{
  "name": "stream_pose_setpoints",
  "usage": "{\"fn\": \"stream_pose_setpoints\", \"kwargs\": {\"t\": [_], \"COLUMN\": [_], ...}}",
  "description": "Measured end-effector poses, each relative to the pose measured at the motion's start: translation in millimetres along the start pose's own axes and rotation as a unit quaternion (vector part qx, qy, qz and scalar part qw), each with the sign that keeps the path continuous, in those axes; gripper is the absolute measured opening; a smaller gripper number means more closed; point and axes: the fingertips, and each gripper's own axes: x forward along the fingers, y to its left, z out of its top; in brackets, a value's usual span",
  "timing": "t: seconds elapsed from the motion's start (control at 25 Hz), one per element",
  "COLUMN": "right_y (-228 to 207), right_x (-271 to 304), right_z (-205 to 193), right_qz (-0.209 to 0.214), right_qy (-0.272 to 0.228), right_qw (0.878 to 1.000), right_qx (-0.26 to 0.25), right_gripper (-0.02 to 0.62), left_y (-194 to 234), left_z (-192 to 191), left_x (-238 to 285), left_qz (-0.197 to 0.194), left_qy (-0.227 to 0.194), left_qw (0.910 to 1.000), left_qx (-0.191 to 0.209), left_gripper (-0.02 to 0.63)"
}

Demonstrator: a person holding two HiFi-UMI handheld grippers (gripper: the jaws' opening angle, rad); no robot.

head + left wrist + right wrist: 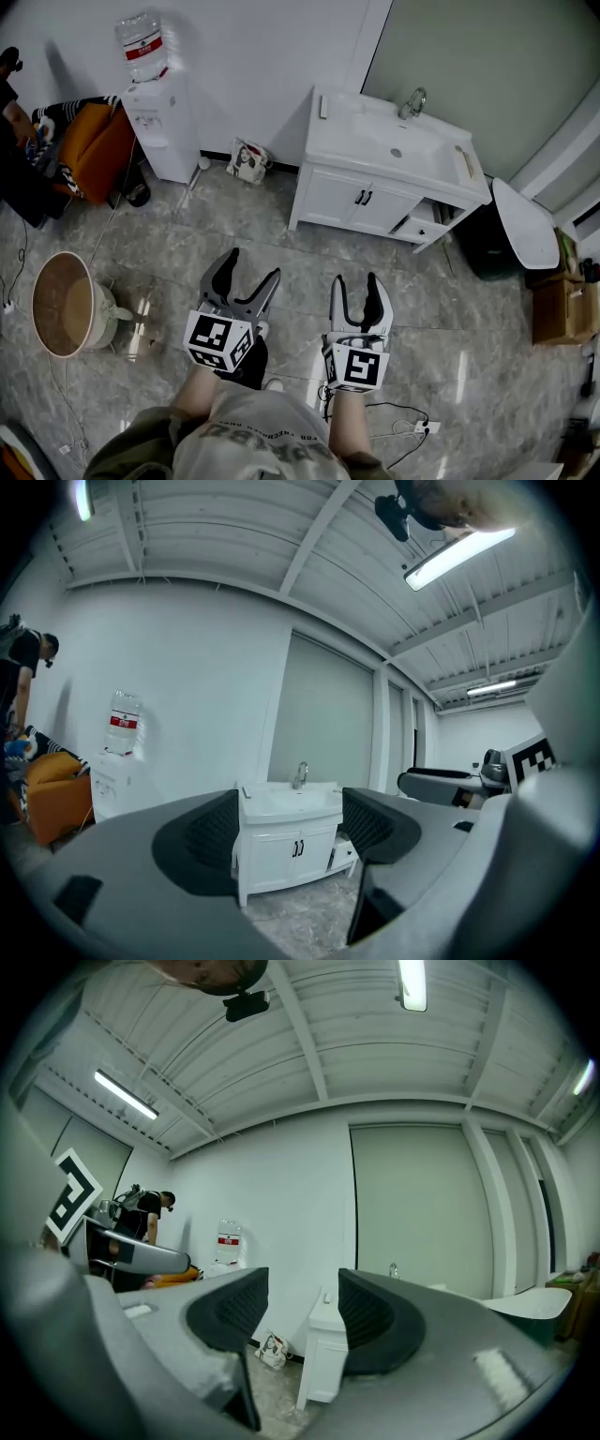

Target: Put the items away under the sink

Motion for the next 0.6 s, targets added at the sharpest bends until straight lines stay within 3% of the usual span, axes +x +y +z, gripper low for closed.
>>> {"fn": "stream_pose_setpoints", "kwargs": {"t": [0.6], "right_y": [-3.0], "right_x": [199.2], "right_z": [-7.2], "right_qz": [-0.030], "right_qy": [0.018], "right_qw": [0.999], "right_qx": [0.018], "right_gripper": [0.222], "left_y": [124.7], "left_z": [47.3], "left_x": [165.0], "left_qz": [-0.037], "left_qy": [0.007], "left_qw": [0.9993], "left_qx": [-0.002], "left_gripper": [0.330]}}
